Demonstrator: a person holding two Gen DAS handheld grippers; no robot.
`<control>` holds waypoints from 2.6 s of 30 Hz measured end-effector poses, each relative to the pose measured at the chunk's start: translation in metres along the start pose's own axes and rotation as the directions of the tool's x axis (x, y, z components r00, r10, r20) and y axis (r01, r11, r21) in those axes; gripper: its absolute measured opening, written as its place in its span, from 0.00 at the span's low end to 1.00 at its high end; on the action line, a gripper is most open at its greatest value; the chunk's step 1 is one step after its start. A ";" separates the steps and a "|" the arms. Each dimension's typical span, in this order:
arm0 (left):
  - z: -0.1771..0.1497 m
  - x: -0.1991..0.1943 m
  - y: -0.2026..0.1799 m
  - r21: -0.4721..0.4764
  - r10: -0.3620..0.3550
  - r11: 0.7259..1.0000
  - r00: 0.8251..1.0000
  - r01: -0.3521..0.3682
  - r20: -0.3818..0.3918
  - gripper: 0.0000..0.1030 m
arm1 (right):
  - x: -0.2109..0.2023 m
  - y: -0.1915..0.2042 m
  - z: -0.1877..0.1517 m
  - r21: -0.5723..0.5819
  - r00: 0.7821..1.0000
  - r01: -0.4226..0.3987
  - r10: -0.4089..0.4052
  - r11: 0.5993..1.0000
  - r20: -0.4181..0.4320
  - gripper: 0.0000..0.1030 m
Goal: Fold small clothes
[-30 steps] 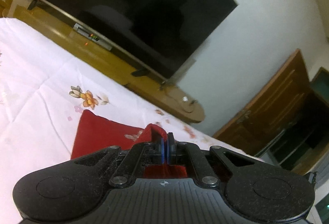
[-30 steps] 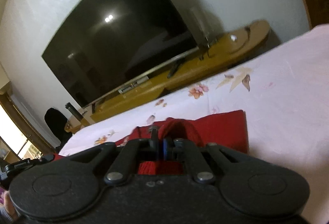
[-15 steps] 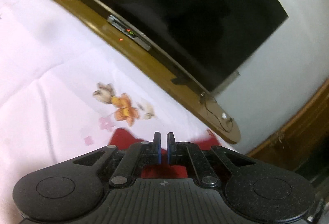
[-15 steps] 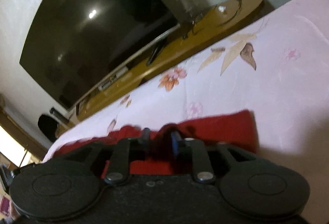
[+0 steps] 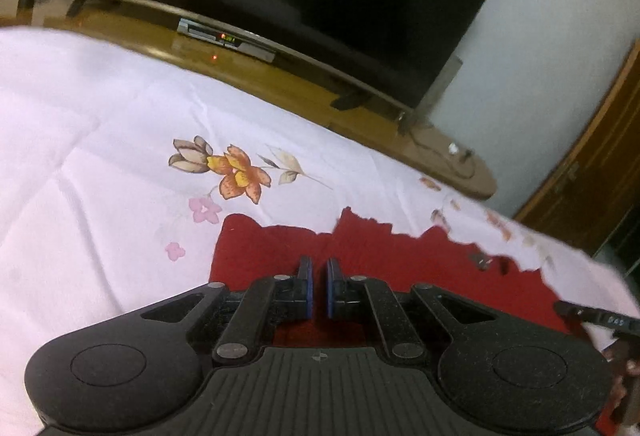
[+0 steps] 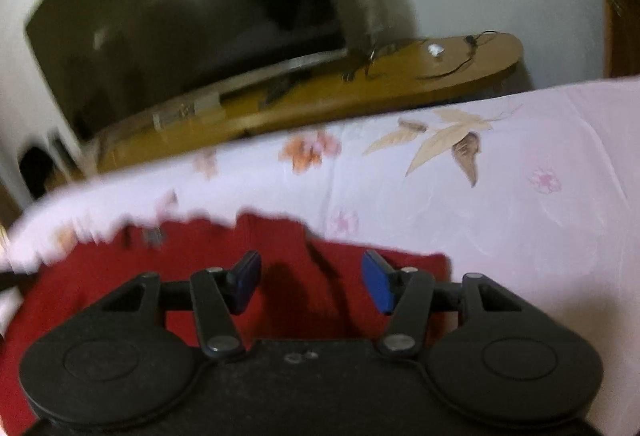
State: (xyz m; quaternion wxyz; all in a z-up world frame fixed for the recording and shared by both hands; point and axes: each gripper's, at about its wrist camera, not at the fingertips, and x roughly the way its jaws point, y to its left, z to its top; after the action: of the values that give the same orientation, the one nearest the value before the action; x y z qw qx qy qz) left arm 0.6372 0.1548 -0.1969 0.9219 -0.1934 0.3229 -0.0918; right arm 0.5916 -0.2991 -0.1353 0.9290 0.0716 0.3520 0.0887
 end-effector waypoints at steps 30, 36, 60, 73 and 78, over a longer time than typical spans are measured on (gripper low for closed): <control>-0.003 -0.018 -0.011 0.117 0.221 0.968 0.975 -0.224 0.039 0.00 | 0.003 0.016 -0.011 -0.121 0.984 0.175 -0.174 0.977 0.020 0.09; -0.003 -0.033 -0.007 0.061 0.189 0.979 0.980 -0.193 0.067 0.00 | -0.005 0.014 -0.008 -0.103 0.984 0.173 -0.168 0.979 0.052 0.30; -0.006 0.007 -0.050 0.247 0.026 0.969 0.999 -0.017 -0.033 0.01 | 0.009 0.019 -0.003 -0.178 0.999 0.036 -0.042 0.983 -0.030 0.34; -0.058 -0.014 -0.137 0.393 -0.112 0.907 0.985 0.154 -0.129 0.01 | -0.013 0.134 -0.041 -0.367 0.979 -0.204 0.179 0.908 -0.100 0.39; -0.053 -0.042 -0.087 0.318 -0.094 0.941 0.991 0.119 -0.093 0.01 | -0.022 0.100 -0.038 -0.350 0.998 -0.033 0.009 0.936 -0.068 0.34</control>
State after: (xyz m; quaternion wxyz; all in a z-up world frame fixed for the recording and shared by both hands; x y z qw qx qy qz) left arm 0.5679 0.0727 -0.1755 0.9218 -0.0536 0.3276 -0.2003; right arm 0.5385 -0.2036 -0.1301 0.9138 -0.0944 0.3600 0.1624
